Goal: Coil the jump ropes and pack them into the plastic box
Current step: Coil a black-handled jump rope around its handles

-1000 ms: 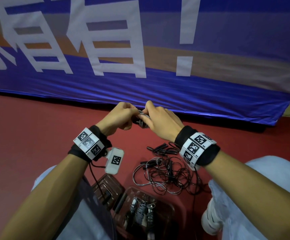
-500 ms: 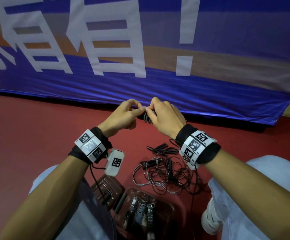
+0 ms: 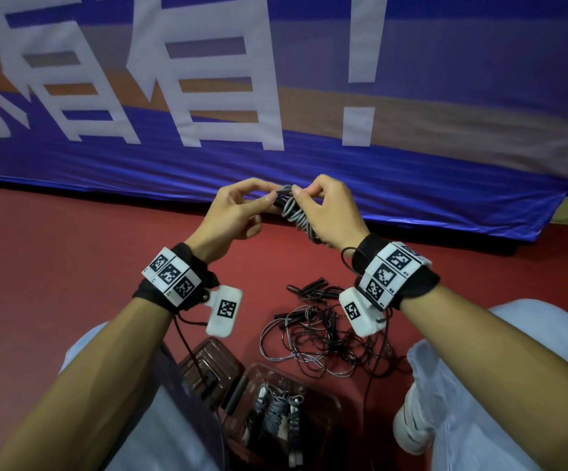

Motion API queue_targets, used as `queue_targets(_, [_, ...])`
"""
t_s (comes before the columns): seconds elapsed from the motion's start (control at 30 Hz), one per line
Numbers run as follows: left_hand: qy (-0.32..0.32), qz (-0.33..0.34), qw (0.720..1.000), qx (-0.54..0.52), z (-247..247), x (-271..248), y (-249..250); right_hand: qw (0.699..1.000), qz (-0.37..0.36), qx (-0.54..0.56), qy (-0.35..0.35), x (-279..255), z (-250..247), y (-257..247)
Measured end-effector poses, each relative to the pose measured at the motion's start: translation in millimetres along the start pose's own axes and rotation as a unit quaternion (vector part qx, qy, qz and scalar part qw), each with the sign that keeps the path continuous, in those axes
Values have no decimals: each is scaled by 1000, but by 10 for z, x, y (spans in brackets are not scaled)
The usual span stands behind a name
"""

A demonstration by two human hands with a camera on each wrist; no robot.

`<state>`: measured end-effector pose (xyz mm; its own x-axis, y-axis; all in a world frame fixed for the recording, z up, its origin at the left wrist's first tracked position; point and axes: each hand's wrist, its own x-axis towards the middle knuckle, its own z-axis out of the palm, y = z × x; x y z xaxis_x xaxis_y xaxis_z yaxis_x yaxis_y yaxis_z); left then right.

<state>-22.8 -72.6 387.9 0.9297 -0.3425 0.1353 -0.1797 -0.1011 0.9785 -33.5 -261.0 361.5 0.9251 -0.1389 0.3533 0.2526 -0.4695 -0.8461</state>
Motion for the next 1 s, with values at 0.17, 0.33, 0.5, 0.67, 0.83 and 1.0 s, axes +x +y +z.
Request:
queue_targets(0.17, [34, 33, 999, 23, 50, 11, -54, 1000, 14, -13, 22, -20, 61, 6])
queue_targets(0.33, [39, 8, 999, 6, 50, 5, -60, 999, -20, -23, -33, -23, -54, -39])
queue_targets(0.5, [31, 13, 999, 10, 10, 4, -73, 999, -27, 11, -35, -78, -31, -43])
queue_targets(0.67, [-2, 6, 1000, 19, -4, -18, -64, 999, -21, 21, -31, -52, -30, -6])
queue_targets(0.83, [-34, 2, 999, 23, -92, -14, -38, 998, -53, 17, -27, -74, -24, -5])
queue_targets(1.0, [-48, 49, 994, 79, -36, -21, -67, 1000, -24, -3, -13, -109, 43, 18])
